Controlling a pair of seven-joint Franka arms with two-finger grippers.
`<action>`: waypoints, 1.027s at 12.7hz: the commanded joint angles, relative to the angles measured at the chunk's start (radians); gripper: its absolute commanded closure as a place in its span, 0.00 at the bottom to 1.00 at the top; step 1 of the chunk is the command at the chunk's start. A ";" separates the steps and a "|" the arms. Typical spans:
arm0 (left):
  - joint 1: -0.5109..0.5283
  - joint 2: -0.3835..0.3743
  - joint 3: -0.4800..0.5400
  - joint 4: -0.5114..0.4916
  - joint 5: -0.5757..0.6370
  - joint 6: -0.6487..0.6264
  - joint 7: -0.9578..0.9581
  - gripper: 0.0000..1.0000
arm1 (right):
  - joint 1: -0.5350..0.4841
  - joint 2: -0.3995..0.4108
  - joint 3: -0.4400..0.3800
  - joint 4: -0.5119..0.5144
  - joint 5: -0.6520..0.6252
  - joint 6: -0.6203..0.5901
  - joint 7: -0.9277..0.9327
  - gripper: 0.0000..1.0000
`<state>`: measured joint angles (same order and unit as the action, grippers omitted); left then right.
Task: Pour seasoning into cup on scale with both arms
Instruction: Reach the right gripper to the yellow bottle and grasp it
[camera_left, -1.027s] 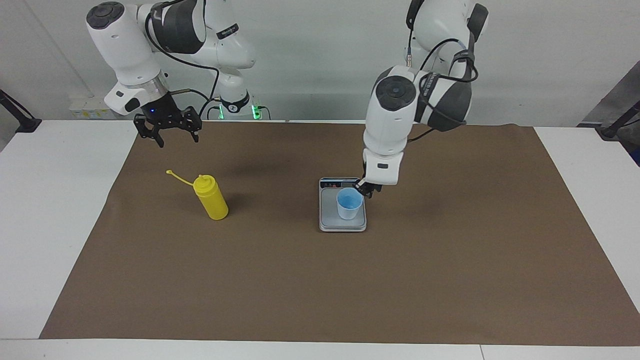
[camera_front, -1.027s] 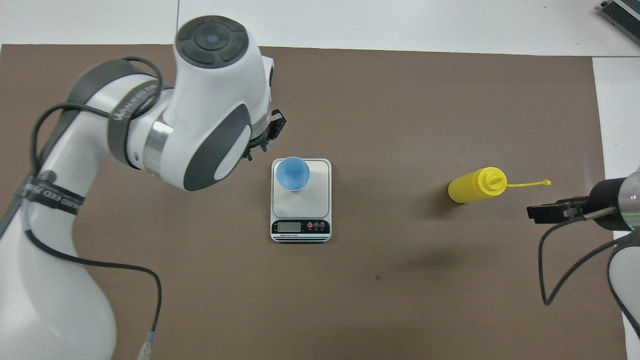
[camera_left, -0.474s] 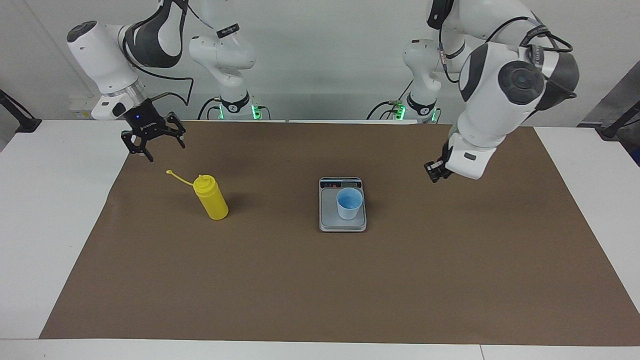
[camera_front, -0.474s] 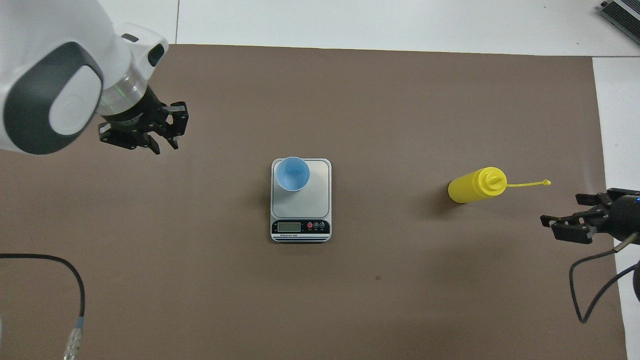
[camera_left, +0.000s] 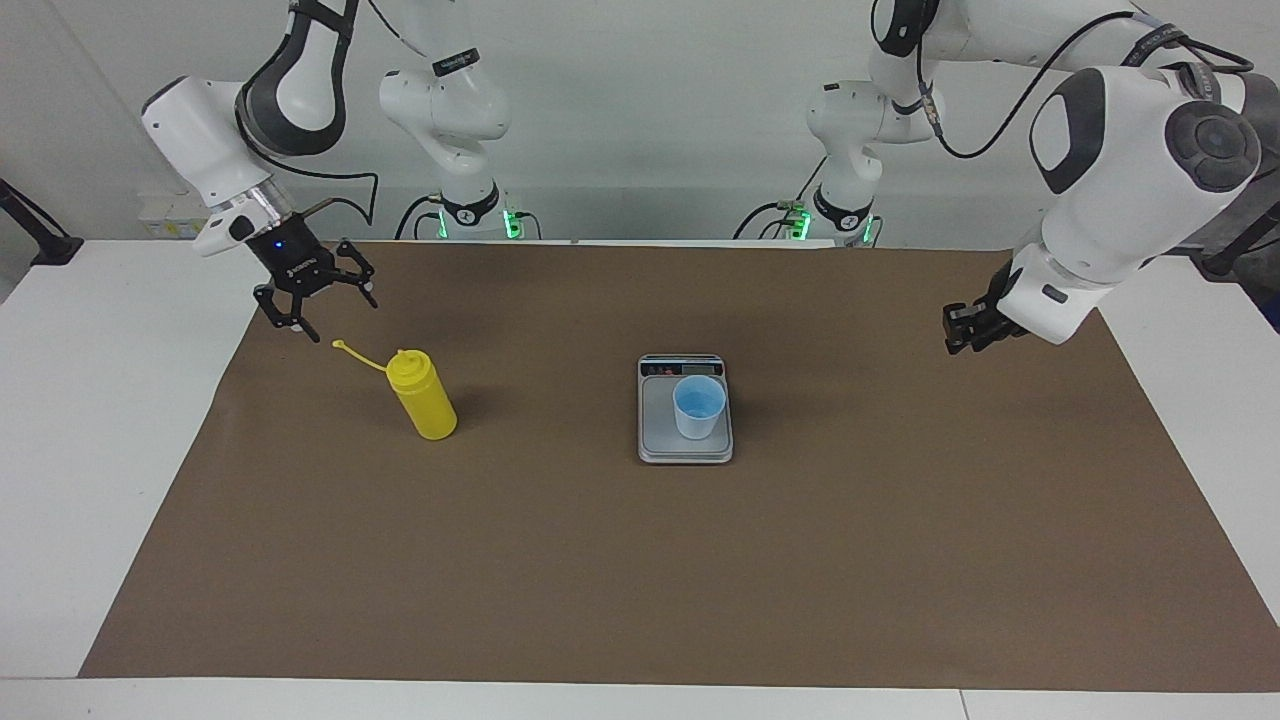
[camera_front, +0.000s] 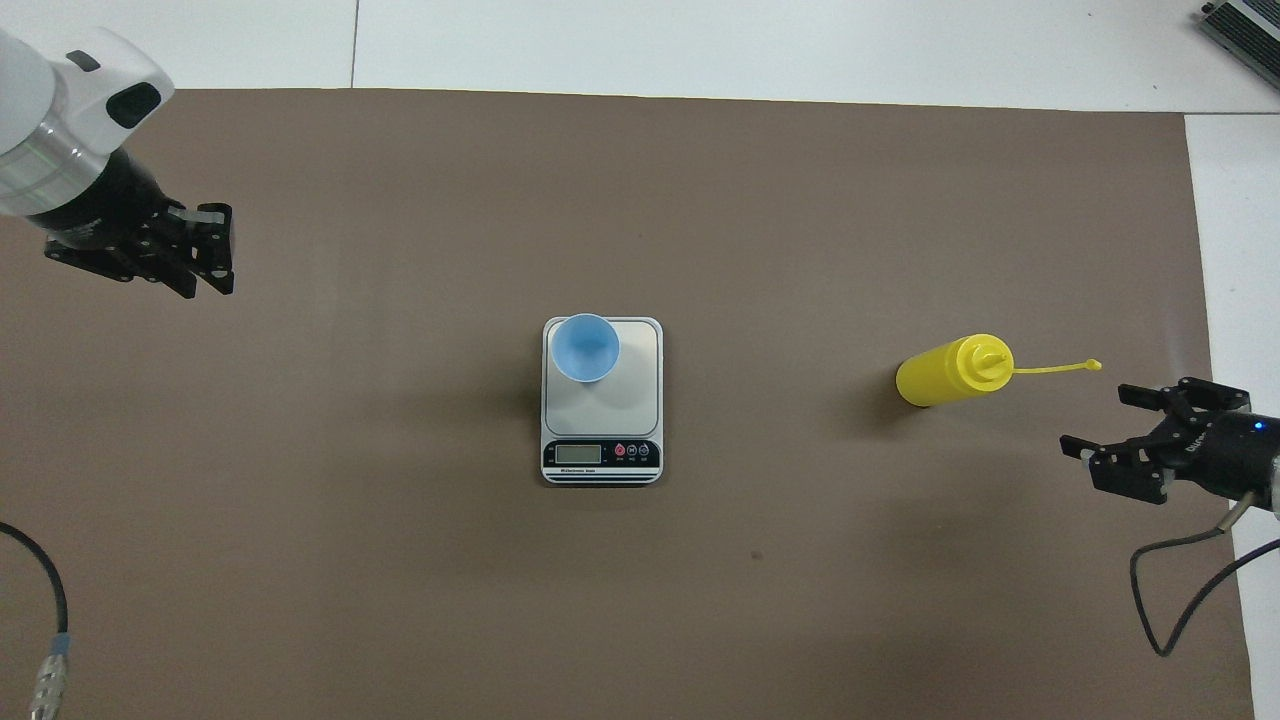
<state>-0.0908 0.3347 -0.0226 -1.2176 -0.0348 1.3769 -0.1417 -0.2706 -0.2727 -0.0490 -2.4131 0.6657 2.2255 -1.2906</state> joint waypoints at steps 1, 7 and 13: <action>0.036 -0.091 -0.003 -0.175 -0.008 0.105 0.070 0.66 | -0.022 0.039 0.004 -0.024 0.109 0.020 -0.146 0.00; 0.034 -0.228 -0.003 -0.425 -0.008 0.197 0.062 0.60 | -0.035 0.139 0.006 -0.066 0.418 0.020 -0.453 0.00; 0.080 -0.420 -0.003 -0.629 -0.008 0.307 0.083 0.48 | 0.045 0.247 0.006 -0.072 0.731 0.052 -0.667 0.00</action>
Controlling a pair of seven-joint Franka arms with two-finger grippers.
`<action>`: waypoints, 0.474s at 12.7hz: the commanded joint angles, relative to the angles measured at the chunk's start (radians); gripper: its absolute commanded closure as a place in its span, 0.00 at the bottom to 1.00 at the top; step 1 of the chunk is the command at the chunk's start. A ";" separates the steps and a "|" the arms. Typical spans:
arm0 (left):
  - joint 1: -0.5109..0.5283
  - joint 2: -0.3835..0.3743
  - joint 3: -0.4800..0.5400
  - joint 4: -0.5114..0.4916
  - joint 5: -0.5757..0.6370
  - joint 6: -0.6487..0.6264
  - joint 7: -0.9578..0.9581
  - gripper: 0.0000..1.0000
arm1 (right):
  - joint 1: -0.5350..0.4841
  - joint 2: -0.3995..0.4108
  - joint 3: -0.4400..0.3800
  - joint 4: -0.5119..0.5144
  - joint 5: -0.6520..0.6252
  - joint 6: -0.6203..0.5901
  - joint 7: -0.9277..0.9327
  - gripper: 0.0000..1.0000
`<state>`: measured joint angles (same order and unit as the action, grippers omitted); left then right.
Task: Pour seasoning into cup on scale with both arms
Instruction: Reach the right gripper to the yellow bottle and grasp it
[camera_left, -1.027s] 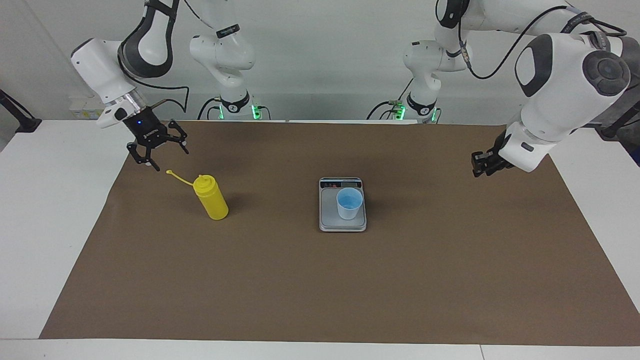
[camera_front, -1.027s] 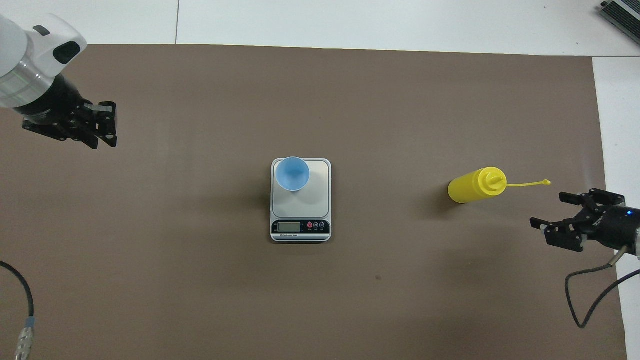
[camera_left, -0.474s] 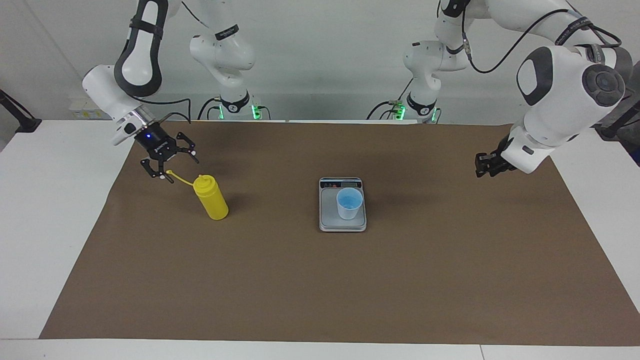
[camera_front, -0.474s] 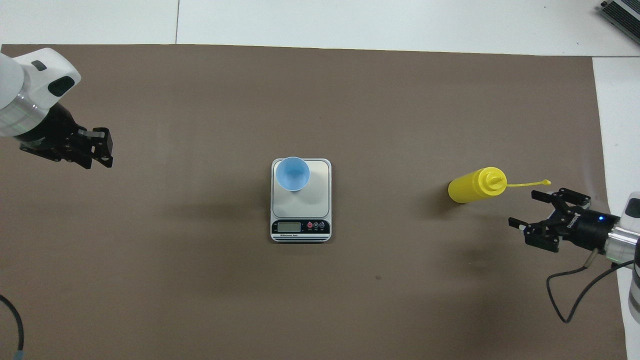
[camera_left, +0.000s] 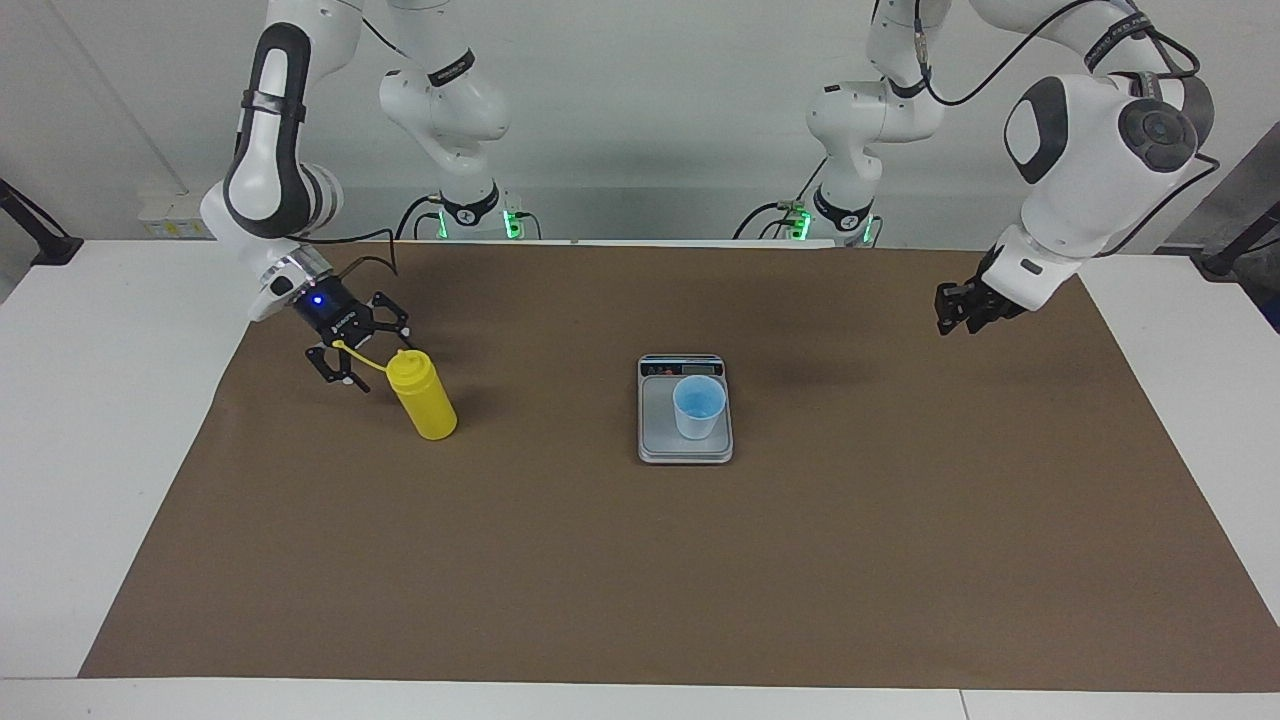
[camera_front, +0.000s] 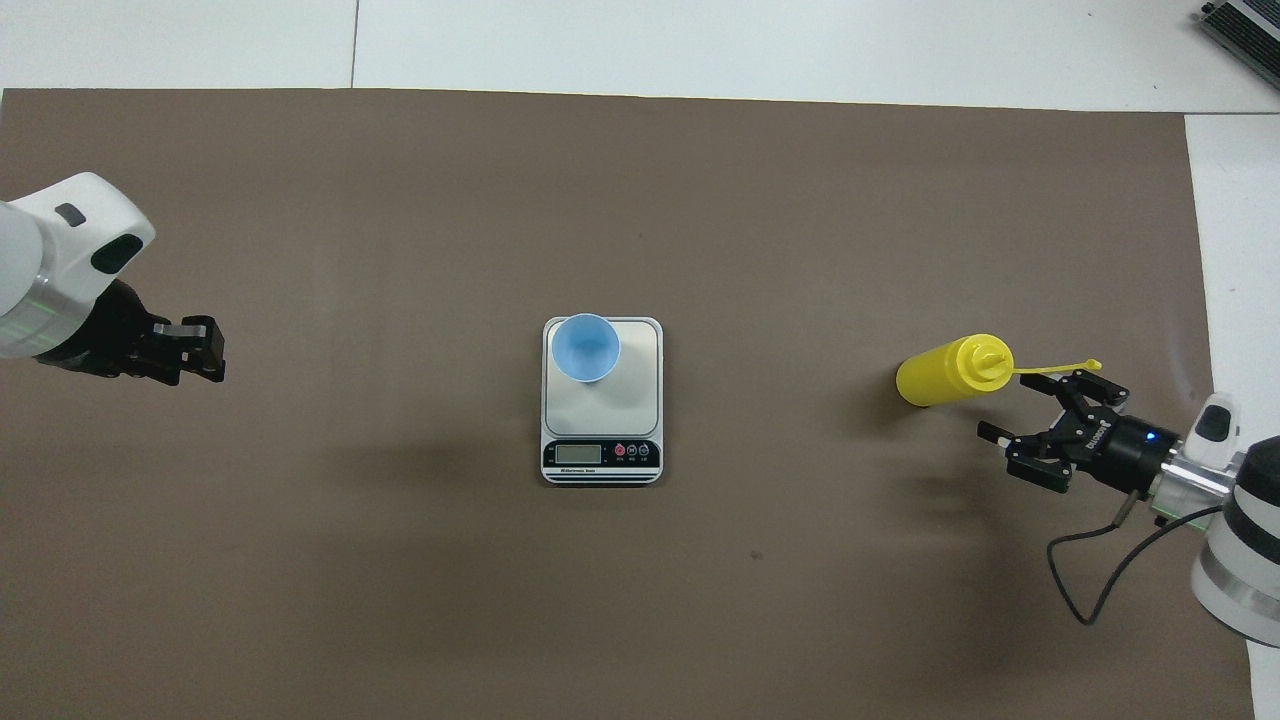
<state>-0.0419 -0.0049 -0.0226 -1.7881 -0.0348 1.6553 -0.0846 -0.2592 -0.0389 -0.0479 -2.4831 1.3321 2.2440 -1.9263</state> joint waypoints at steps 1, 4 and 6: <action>0.042 -0.096 -0.003 -0.051 -0.008 0.029 0.023 0.41 | 0.067 0.020 0.005 0.000 0.102 0.051 -0.031 0.00; 0.034 -0.095 -0.003 -0.001 -0.008 0.018 0.014 0.27 | 0.095 0.025 0.006 0.001 0.159 0.094 -0.033 0.00; 0.037 -0.075 -0.003 0.080 -0.010 -0.041 0.014 0.26 | 0.139 0.031 0.007 0.001 0.241 0.132 -0.039 0.00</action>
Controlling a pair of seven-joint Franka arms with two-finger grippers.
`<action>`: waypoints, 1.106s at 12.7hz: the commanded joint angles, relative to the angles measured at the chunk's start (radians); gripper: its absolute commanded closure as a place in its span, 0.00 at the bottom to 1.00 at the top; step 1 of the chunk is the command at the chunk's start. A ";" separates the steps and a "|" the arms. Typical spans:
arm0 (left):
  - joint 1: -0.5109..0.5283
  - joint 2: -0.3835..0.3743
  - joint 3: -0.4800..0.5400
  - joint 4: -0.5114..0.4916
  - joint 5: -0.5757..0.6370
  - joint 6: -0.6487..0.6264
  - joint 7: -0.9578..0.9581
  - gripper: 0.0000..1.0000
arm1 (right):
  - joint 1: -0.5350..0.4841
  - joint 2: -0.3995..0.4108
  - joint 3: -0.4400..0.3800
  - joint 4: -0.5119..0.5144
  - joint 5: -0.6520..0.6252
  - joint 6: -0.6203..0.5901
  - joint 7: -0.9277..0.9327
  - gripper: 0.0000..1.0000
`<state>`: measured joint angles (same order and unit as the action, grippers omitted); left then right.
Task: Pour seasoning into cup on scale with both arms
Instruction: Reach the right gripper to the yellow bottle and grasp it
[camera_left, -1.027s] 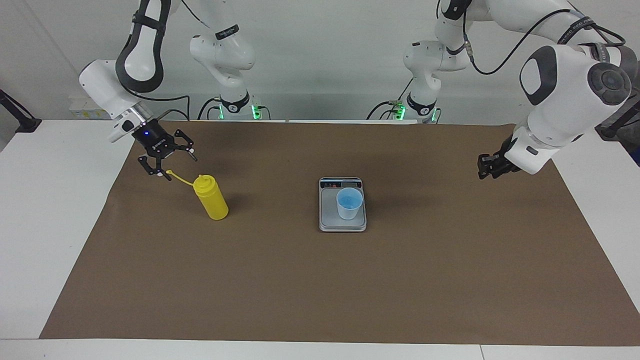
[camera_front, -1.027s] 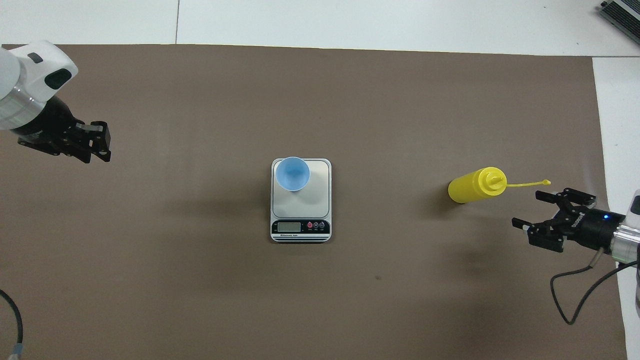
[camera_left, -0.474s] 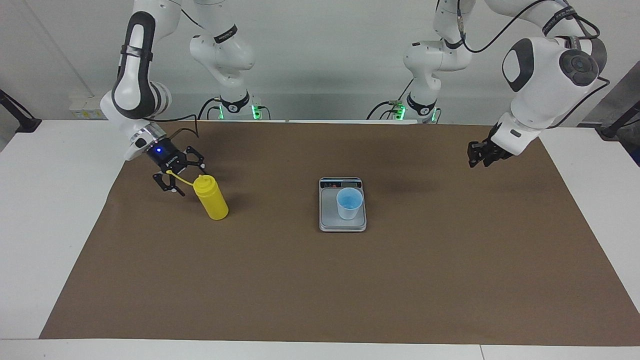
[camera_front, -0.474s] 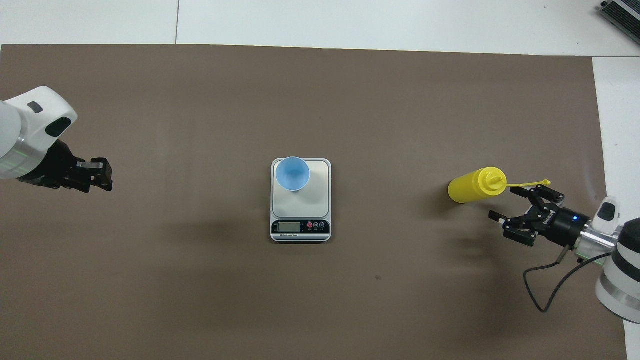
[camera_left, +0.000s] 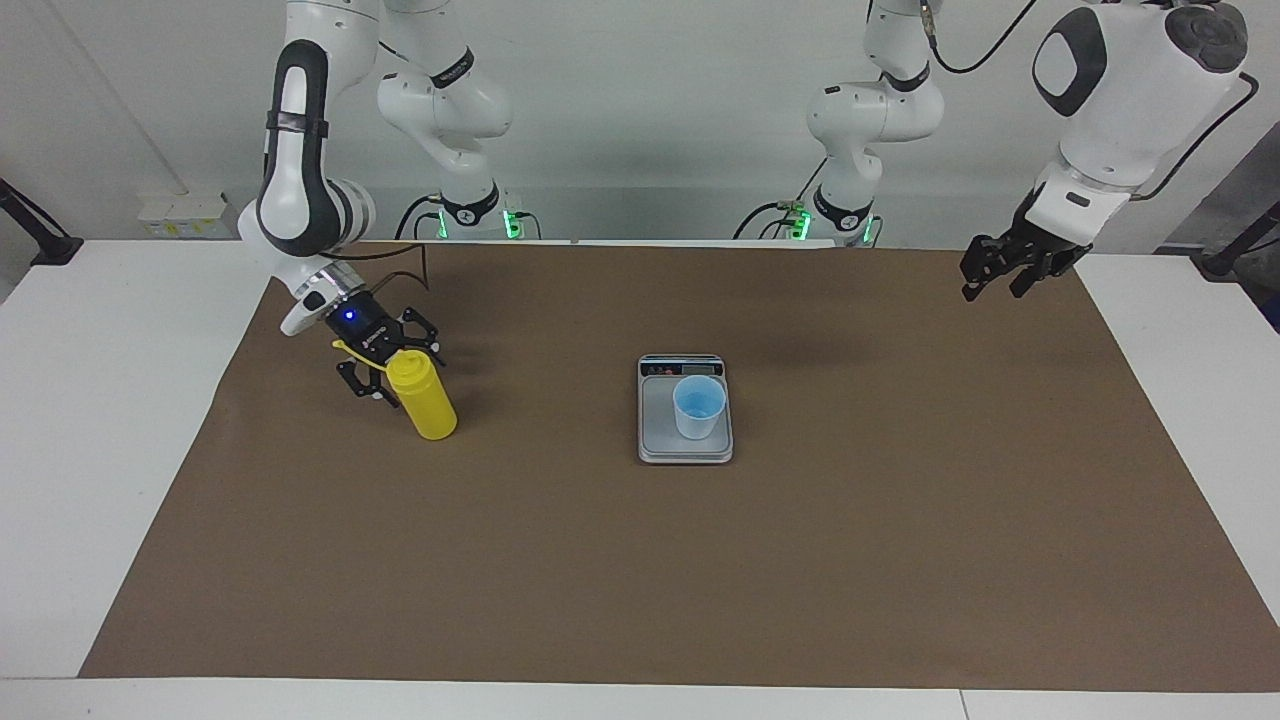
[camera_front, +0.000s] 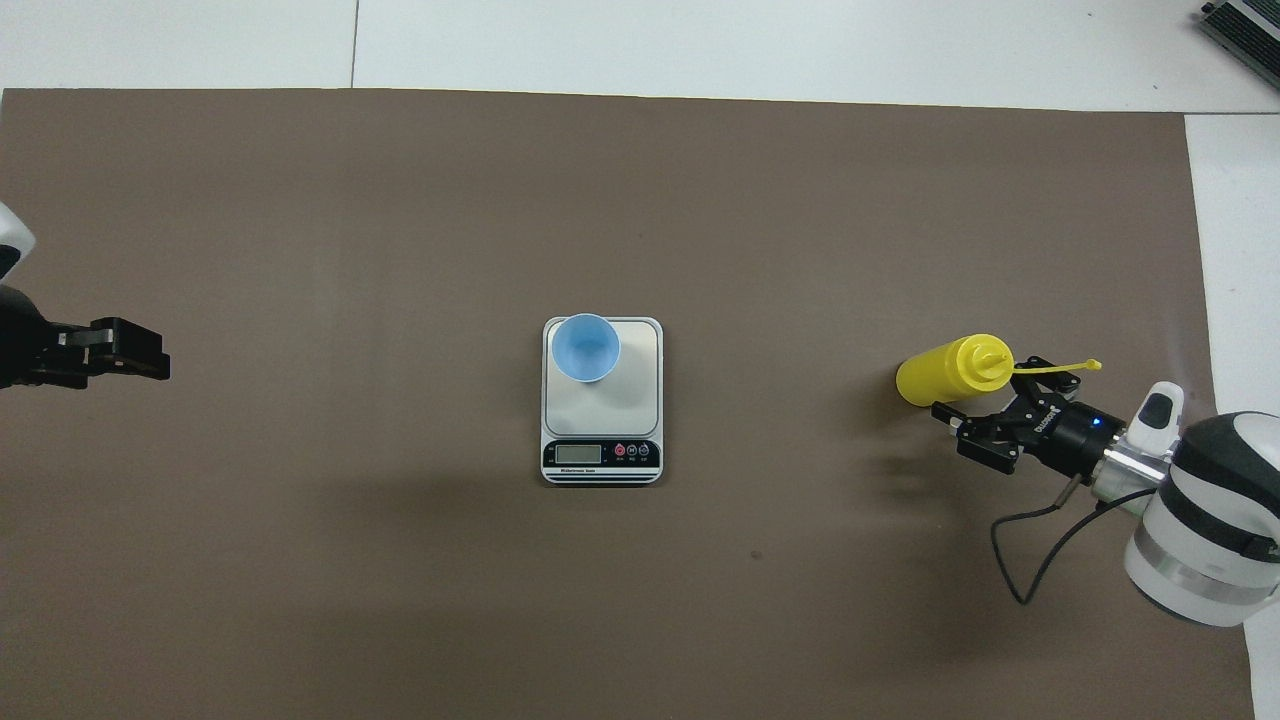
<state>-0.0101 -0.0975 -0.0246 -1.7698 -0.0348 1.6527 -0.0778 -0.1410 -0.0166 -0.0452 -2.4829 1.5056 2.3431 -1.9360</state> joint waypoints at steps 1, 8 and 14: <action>0.010 0.028 -0.001 0.108 -0.010 -0.078 0.007 0.25 | 0.024 0.015 0.004 0.004 0.093 0.065 -0.052 0.00; -0.002 0.028 -0.014 0.164 0.033 -0.050 0.006 0.00 | 0.092 0.053 0.007 0.039 0.219 0.196 -0.087 0.00; -0.051 0.038 -0.012 0.141 0.032 0.021 0.003 0.00 | 0.103 0.056 0.013 0.073 0.219 0.199 -0.075 0.81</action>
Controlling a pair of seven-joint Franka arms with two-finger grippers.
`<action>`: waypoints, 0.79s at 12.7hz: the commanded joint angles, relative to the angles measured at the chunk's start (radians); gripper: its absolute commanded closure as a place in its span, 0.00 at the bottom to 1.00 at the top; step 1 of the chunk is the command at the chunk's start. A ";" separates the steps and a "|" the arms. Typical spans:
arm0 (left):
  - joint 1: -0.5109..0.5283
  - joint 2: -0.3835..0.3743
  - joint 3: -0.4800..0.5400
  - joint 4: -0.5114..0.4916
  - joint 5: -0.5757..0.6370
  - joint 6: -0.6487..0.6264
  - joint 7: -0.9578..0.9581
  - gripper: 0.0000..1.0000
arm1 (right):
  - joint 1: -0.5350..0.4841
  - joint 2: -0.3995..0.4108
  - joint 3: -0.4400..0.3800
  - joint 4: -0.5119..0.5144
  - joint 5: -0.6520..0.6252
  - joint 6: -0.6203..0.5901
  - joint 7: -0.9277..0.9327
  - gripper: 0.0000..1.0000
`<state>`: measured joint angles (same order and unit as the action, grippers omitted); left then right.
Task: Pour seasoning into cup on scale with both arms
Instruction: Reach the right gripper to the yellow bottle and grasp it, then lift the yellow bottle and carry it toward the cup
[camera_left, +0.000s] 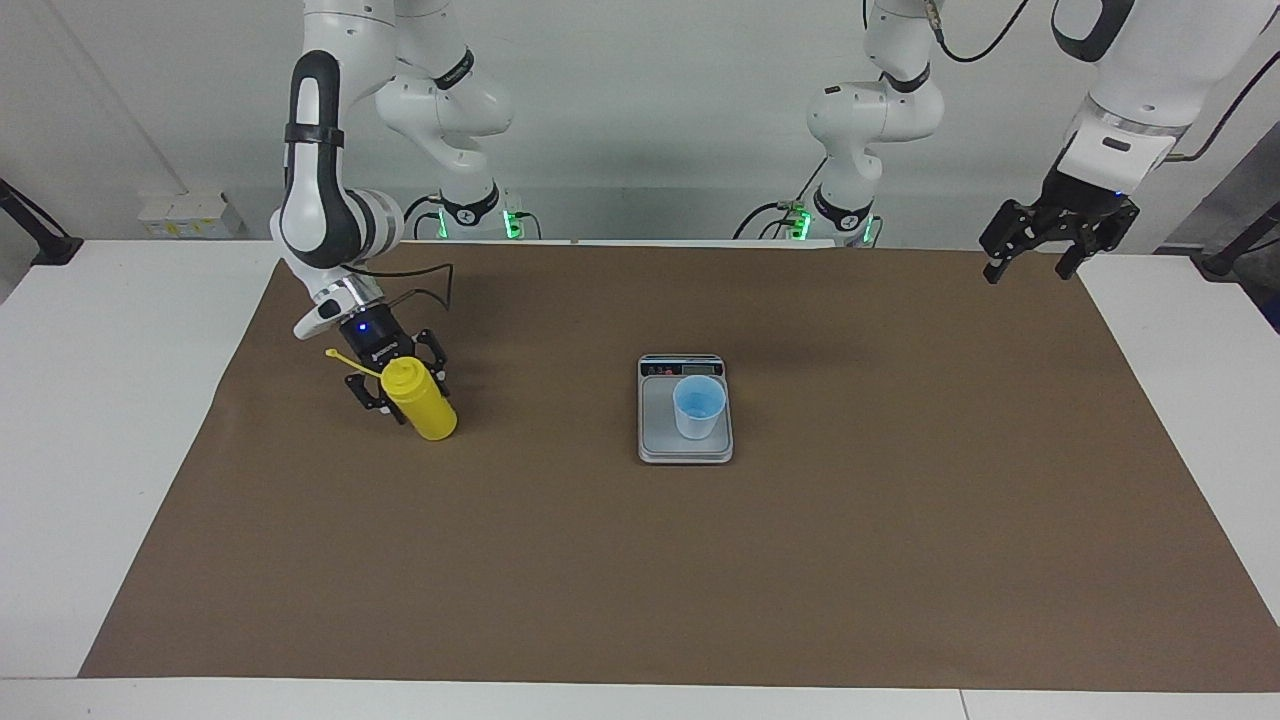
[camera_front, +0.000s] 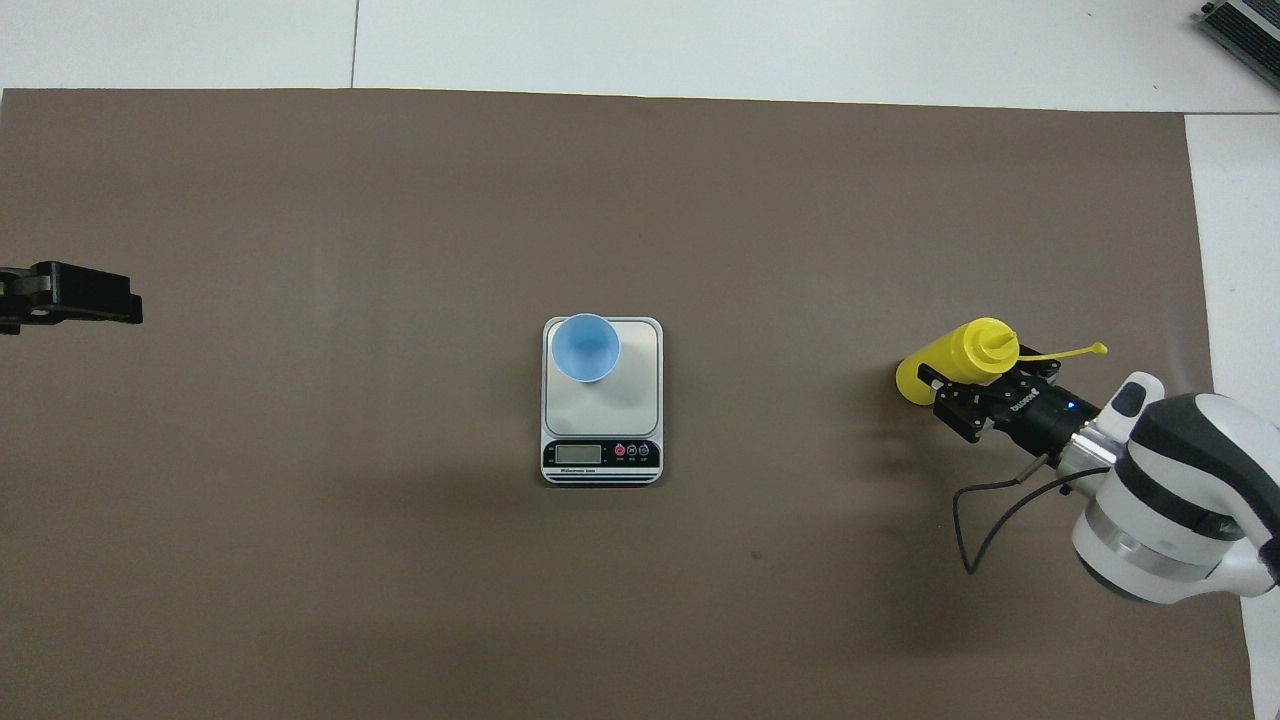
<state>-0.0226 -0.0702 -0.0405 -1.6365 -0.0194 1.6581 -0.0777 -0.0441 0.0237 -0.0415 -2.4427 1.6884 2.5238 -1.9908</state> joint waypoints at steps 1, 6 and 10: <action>-0.043 0.013 0.002 0.012 0.015 0.017 0.001 0.00 | 0.015 0.016 0.009 0.048 0.036 0.023 0.003 0.83; -0.042 0.049 0.001 0.026 0.007 0.051 0.003 0.00 | 0.117 0.002 0.011 0.105 0.019 0.153 0.092 0.83; -0.034 0.058 0.001 0.015 0.004 0.045 0.004 0.00 | 0.208 0.004 0.011 0.155 -0.033 0.271 0.184 0.83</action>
<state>-0.0561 -0.0194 -0.0435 -1.6312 -0.0195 1.7042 -0.0781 0.1476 0.0273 -0.0346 -2.3189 1.6848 2.7575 -1.8533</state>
